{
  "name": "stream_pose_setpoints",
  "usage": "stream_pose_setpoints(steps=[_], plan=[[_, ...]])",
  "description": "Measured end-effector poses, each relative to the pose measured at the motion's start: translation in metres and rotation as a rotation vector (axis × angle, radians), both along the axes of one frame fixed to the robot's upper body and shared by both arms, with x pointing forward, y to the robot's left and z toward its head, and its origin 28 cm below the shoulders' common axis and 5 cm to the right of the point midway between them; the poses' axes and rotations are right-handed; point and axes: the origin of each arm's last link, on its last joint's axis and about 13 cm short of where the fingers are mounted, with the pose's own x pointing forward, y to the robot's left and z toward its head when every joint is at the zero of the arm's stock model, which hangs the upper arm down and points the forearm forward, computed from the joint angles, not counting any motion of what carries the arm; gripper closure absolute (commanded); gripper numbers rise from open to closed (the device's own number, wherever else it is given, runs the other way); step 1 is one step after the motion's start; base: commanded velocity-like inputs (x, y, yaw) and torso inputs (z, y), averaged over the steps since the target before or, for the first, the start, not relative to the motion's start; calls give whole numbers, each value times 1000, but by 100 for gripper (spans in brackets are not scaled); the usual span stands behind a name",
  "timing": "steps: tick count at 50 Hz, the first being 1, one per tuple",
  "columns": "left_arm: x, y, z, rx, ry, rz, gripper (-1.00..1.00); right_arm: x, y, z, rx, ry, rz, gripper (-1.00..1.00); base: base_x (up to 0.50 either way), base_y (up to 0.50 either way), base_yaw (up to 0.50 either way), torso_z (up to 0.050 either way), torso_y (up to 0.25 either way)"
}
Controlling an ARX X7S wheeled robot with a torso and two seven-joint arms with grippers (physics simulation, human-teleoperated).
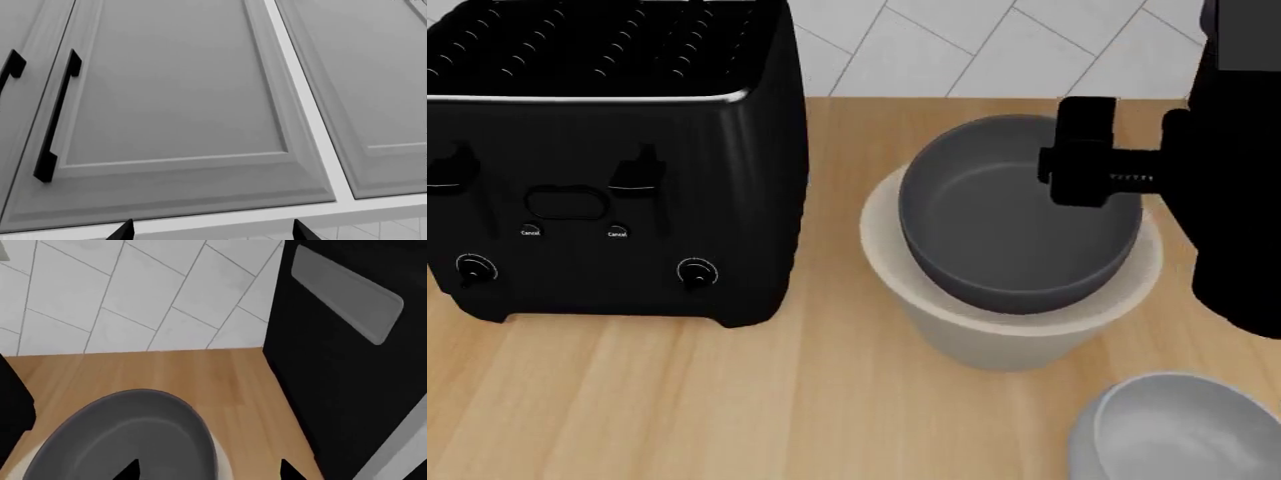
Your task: Stack the bowls from largest to smallest.
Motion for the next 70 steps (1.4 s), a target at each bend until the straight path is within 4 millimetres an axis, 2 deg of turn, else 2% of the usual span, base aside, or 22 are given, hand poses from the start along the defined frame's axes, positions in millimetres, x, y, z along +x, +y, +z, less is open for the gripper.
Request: stream_pose_setpoints(steps=[22, 37, 45, 55, 70], plan=[[2, -1, -7, -15, 3, -17, -100, -73, -8, 4, -64, 51, -5, -100, 0, 0, 0, 0, 0], [4, -3, -8, -21, 2, -25, -100, -109, -24, -14, -76, 130, -44, -100, 0, 0, 0, 0, 0], [4, -3, -9, -24, 3, -27, -100, -125, -26, -13, -96, 165, -57, -100, 0, 0, 0, 0, 0], [5, -3, -10, -28, 4, -32, -100, -138, -27, -7, -121, 200, -68, -100, 0, 0, 0, 0, 0], [5, -3, -10, -29, 5, -31, -100, -133, -32, -15, -122, 243, -98, -100, 0, 0, 0, 0, 0]])
